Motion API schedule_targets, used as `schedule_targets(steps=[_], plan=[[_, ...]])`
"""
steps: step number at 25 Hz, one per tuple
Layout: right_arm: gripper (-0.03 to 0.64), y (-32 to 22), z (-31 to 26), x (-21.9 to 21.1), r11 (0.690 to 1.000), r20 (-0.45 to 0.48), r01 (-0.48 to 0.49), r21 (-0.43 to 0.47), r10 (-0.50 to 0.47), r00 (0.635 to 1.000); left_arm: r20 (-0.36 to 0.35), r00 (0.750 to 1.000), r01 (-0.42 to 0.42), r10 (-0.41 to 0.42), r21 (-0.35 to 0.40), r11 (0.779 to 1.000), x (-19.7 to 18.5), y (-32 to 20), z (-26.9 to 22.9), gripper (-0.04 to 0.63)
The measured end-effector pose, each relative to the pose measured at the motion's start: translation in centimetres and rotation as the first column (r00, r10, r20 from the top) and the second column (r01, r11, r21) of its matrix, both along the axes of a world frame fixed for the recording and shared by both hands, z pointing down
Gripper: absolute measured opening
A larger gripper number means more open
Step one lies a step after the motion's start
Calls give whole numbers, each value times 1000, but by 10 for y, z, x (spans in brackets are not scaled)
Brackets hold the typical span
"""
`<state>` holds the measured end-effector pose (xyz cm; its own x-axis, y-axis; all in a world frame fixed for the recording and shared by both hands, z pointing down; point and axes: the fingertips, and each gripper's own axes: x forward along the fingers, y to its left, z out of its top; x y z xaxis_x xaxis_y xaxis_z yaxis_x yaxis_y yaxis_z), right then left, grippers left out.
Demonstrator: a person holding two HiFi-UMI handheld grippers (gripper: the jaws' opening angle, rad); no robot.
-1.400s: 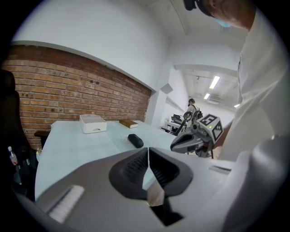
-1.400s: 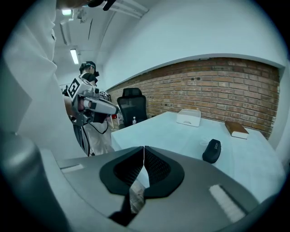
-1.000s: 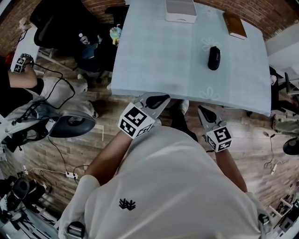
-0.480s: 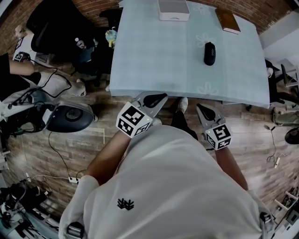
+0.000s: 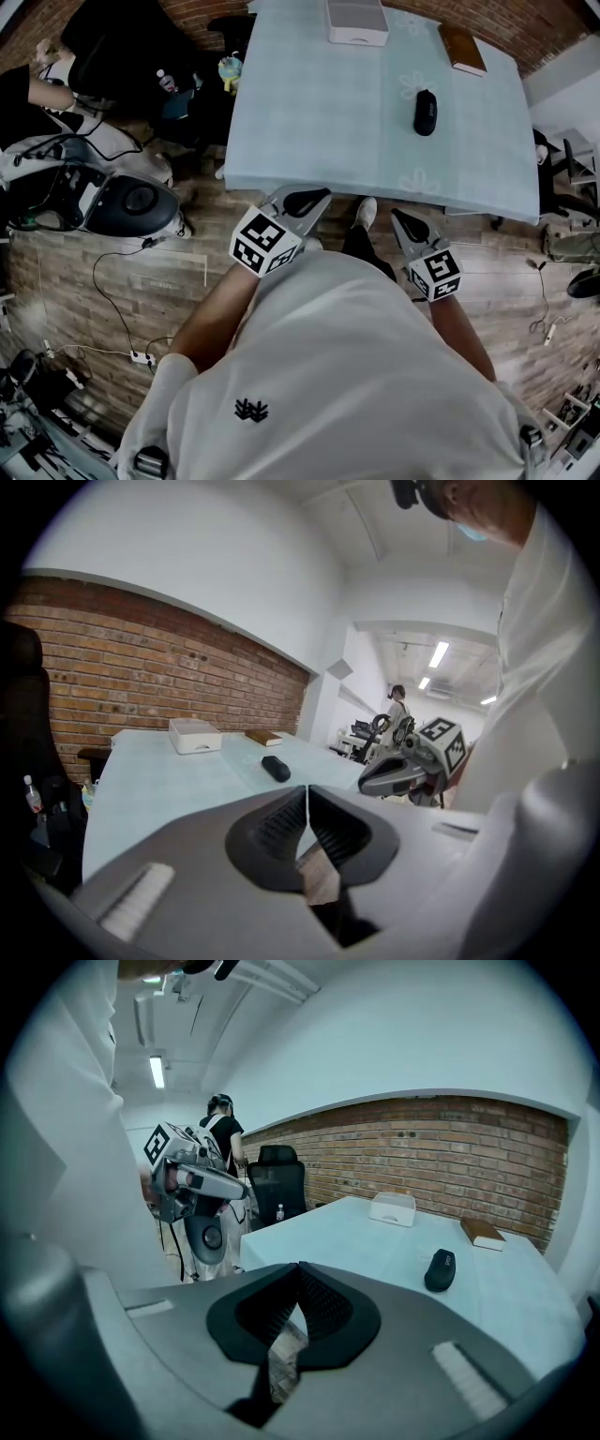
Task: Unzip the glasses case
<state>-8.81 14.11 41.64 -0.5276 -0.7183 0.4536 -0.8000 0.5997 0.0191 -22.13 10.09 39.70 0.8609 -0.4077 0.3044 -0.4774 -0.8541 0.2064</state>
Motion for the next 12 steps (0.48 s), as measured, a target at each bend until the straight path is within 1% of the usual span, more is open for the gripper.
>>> schedule_targets(steps=[12], plan=[[3,-7,4,-5,1000,3,27,-12,-27,1000,2,999,32,-32,-20,999,-7,-2,5,60]])
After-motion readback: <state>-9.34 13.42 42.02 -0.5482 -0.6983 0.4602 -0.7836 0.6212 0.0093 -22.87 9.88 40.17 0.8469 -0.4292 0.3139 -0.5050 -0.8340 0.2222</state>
